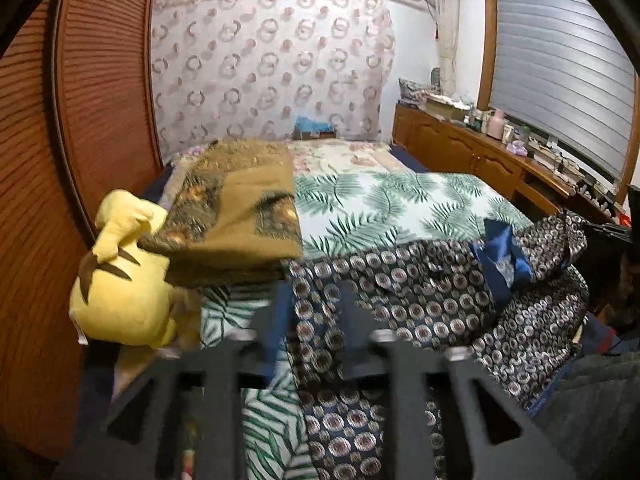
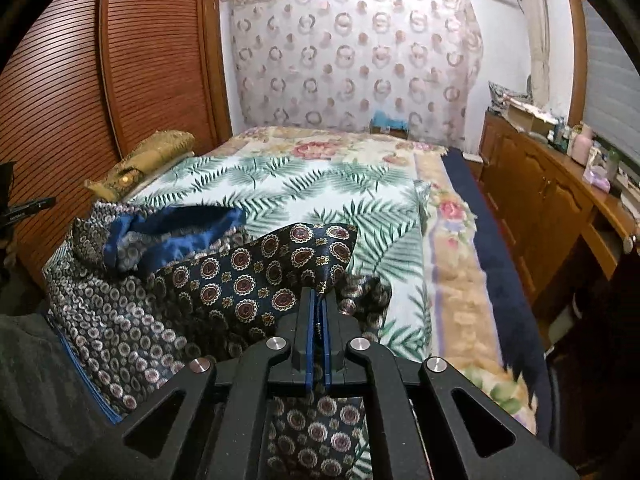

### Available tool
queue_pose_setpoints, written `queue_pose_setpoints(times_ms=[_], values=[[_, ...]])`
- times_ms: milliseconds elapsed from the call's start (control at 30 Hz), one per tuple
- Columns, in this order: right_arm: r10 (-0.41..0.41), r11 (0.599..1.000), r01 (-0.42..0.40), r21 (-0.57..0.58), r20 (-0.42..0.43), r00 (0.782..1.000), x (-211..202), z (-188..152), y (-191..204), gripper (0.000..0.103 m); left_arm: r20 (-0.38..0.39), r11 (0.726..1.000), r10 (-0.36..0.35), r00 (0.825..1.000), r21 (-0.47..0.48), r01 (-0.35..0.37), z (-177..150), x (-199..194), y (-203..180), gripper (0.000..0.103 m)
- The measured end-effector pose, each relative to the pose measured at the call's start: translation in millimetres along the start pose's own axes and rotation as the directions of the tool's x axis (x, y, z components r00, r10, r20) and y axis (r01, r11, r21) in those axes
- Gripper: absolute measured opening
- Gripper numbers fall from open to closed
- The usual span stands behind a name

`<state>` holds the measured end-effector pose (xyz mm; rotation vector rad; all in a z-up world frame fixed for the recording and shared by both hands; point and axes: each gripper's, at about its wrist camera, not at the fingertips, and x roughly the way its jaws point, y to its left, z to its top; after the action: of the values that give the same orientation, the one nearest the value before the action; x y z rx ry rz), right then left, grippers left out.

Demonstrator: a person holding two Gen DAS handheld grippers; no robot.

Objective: Fold small clothes

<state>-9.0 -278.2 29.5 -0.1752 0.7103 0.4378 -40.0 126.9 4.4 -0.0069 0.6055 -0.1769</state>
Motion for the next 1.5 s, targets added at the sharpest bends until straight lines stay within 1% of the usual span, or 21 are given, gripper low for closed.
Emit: queue_pose_setpoints(times_ms=[100,167,200,267,300,333,367,433,533,667,867,967,1000,1133,1300,1333,1367,1400,1433,1467,1500], values=[[-0.041,0.999,0.041,-0.02,0.01,0.999,-2,7,3,0.009,0.014,1.0,-0.015,1.0,-0.011,0.015,7,7,4,0.045],[-0.056,0.998,0.056,-0.026,0.019,0.998,4,12,3,0.017,0.019,1.0,-0.007,1.0,-0.016,0.007,12,16,6,0.057],[-0.059,0.998,0.06,-0.03,0.021,0.998,8,13,3,0.02,0.023,1.0,-0.009,1.0,-0.02,0.01,15,20,6,0.061],[-0.081,0.996,0.081,-0.033,0.027,0.996,16,17,2,0.03,0.023,1.0,-0.016,1.0,-0.024,0.017,20,31,7,0.072],[-0.087,0.996,0.088,-0.03,0.028,0.996,20,19,1,0.035,0.02,1.0,-0.017,1.0,-0.022,0.017,22,36,7,0.073],[-0.089,0.996,0.09,-0.023,0.032,0.996,26,21,-1,0.046,0.015,1.0,-0.016,1.0,-0.022,0.016,24,41,7,0.073],[-0.087,0.996,0.088,-0.019,0.031,0.996,31,22,-2,0.053,0.012,1.0,-0.013,1.0,-0.023,0.013,27,48,7,0.073],[-0.091,0.996,0.091,-0.014,0.013,0.996,47,22,-3,0.054,0.004,1.0,0.0,1.0,-0.028,0.0,29,59,10,0.073],[-0.096,0.995,0.097,0.011,-0.035,0.995,72,17,-7,0.055,-0.04,0.999,0.008,0.999,-0.044,-0.01,30,81,17,0.073],[-0.069,0.996,0.075,0.045,-0.115,0.991,95,12,-13,0.055,-0.123,0.999,0.011,0.992,-0.05,-0.017,22,112,23,0.073],[-0.047,0.995,0.061,0.073,-0.176,0.983,107,5,-19,0.055,-0.19,0.997,-0.022,0.981,-0.078,0.008,5,129,22,0.073],[-0.008,0.996,0.026,0.086,-0.201,0.979,110,2,-21,0.055,-0.24,0.998,-0.022,0.971,-0.065,0.007,-1,138,18,0.073],[0.008,0.996,0.011,0.09,-0.212,0.977,114,-4,-32,0.055,-0.25,0.998,-0.015,0.968,-0.058,0.001,-2,140,17,0.073],[0.021,0.996,0.003,0.094,-0.251,0.968,120,-9,-38,0.055,-0.276,0.998,-0.028,0.961,-0.063,0.011,-7,146,16,0.073],[0.035,0.996,-0.014,0.087,-0.249,0.968,122,-10,-39,0.055,-0.262,0.999,-0.006,0.965,-0.047,-0.007,-8,145,12,0.073],[0.034,0.997,-0.014,0.08,-0.249,0.968,122,-10,-39,0.055,-0.259,0.999,-0.007,0.966,-0.047,-0.006,-8,145,11,0.069],[0.034,0.997,-0.015,0.078,-0.252,0.967,122,-9,-40,0.055,-0.252,0.999,-0.015,0.968,-0.047,0.003,-8,144,10,0.059],[0.04,0.996,-0.02,0.082,-0.252,0.967,122,-9,-40,0.055,-0.249,0.999,-0.022,0.968,-0.044,0.011,-8,144,8,0.055],[0.044,0.996,-0.023,0.087,-0.25,0.967,122,-9,-41,0.052,-0.249,0.999,-0.024,0.968,-0.043,0.013,-8,144,7,0.049],[0.043,0.996,-0.023,0.085,-0.247,0.968,120,-9,-40,0.046,-0.252,0.999,-0.026,0.967,-0.045,0.015,-9,143,5,0.039],[0.044,0.997,-0.025,0.079,-0.245,0.969,120,-9,-40,0.042,-0.254,0.999,-0.03,0.967,-0.042,0.02,-9,142,2,0.033]])
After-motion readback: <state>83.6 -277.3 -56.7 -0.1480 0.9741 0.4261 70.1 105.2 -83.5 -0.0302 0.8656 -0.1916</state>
